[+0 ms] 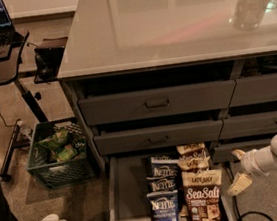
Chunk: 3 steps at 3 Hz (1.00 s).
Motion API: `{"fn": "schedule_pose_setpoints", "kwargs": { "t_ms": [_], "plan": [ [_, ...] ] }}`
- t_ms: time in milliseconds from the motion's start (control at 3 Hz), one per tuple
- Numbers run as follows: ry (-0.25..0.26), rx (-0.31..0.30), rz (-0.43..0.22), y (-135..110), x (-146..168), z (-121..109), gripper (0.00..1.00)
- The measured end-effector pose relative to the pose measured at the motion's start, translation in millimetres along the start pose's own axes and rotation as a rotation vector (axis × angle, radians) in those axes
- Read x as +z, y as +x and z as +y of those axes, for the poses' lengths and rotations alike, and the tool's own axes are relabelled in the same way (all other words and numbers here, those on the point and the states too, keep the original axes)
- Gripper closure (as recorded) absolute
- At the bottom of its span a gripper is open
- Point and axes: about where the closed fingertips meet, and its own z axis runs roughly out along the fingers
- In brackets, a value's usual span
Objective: Pick brown chip bag from bottom drawer and place on counter
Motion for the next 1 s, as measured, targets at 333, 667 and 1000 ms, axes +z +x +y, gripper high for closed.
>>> {"fn": "schedule_pose_setpoints", "kwargs": {
  "t_ms": [333, 667, 1000],
  "plan": [
    [0.008, 0.003, -0.016, 4.6, 7.0, -0.4, 0.00],
    [0.025, 0.005, -0.050, 12.4, 21.9, -9.6, 0.00],
    [0.024, 0.002, -0.071, 22.1, 42.9, -21.7, 0.00]
  ]
}}
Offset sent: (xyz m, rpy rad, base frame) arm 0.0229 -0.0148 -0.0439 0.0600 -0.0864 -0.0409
